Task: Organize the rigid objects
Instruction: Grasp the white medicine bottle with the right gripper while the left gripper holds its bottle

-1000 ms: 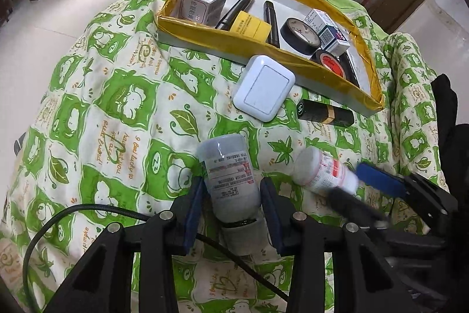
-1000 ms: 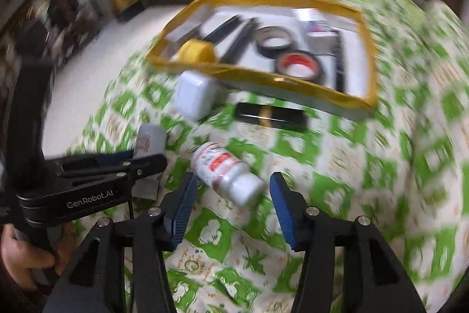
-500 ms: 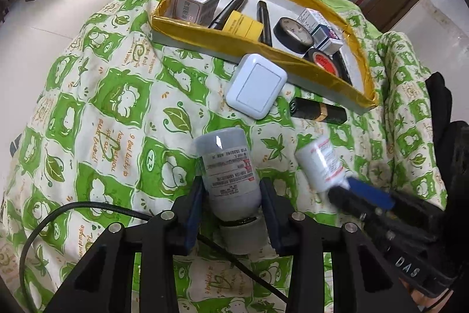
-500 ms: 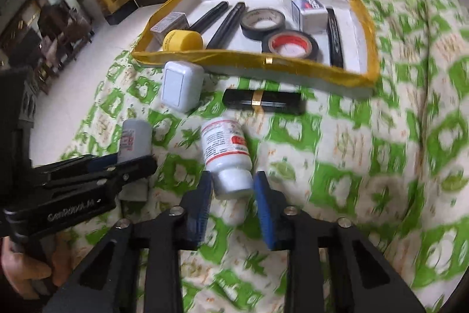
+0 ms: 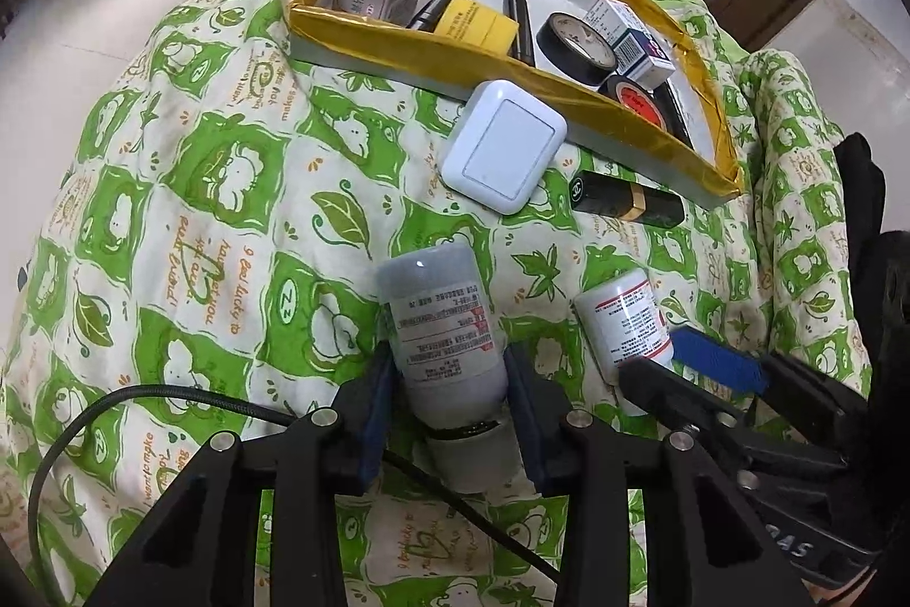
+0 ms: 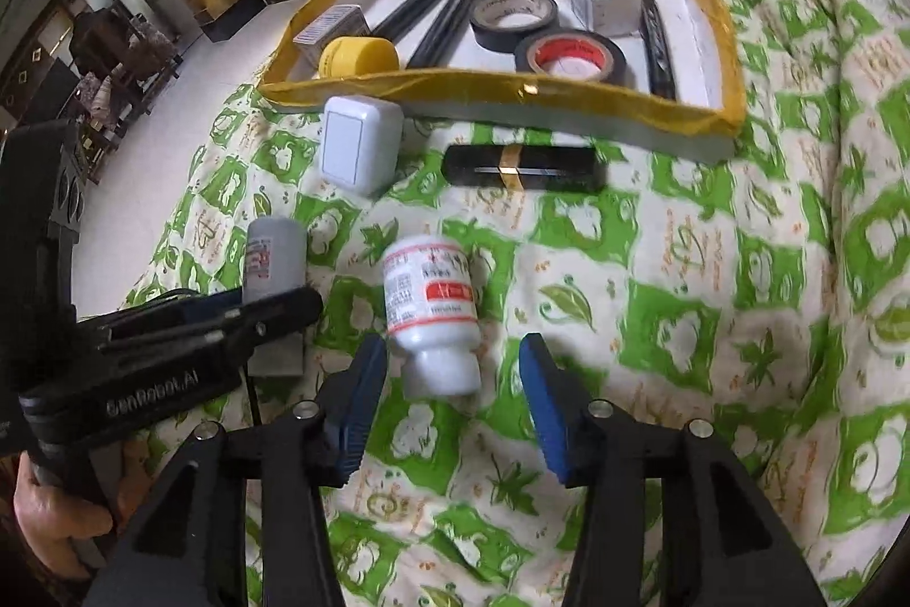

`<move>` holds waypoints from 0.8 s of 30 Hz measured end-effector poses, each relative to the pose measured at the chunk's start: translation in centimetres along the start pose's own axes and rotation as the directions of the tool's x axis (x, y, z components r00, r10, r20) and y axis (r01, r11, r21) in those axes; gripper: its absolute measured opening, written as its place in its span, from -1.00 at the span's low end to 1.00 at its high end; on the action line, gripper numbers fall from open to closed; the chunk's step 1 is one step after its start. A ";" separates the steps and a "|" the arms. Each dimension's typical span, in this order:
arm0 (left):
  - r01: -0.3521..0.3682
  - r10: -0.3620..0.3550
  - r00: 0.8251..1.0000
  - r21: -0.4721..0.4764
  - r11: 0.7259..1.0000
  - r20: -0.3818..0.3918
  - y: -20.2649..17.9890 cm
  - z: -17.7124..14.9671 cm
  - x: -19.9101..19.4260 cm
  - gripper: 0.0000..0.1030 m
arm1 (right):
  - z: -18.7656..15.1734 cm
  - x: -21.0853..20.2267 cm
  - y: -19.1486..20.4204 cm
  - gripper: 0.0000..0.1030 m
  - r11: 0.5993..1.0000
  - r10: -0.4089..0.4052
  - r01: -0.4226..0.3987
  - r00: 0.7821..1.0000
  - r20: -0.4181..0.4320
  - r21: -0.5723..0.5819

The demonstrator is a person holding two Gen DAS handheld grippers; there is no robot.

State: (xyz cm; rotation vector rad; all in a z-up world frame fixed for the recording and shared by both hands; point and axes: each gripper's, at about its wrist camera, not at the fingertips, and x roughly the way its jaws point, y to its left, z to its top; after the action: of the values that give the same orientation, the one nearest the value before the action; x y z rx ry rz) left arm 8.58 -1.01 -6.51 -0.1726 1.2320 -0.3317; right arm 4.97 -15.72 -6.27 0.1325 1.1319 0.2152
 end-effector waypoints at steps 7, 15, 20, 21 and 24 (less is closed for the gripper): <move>-0.014 0.014 1.000 0.019 1.000 -0.004 -0.3 0.0 0.1 -0.24 | 0.1 0.7 0.5 -0.33 0.999 -0.017 0.018 1.000 0.012 -0.032; -0.073 0.074 0.997 0.071 0.995 -0.003 -1.4 -0.2 0.6 -0.24 | -0.8 -0.9 -1.4 -0.33 0.998 0.007 -0.009 0.999 0.037 0.059; -0.077 0.071 0.996 0.100 0.992 0.061 -2.1 -0.4 -0.4 -0.26 | -0.9 -1.5 -2.1 -0.33 0.996 0.005 -0.011 0.998 0.064 0.091; -0.078 0.070 0.995 0.104 0.992 0.077 -2.2 -0.4 -0.7 -0.26 | -0.9 -1.8 -2.1 -0.33 0.995 0.006 -0.013 0.997 0.073 0.094; -0.085 0.071 0.990 0.120 0.989 0.123 -2.6 -0.6 -1.6 -0.26 | -1.0 -2.5 -2.2 -0.33 0.995 0.008 -0.017 0.995 0.099 0.097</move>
State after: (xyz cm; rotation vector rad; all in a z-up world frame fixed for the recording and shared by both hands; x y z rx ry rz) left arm 7.11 -2.82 -4.48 -0.0352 1.0937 -0.3250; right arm 3.31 -18.42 -4.95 0.2343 1.0442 0.1630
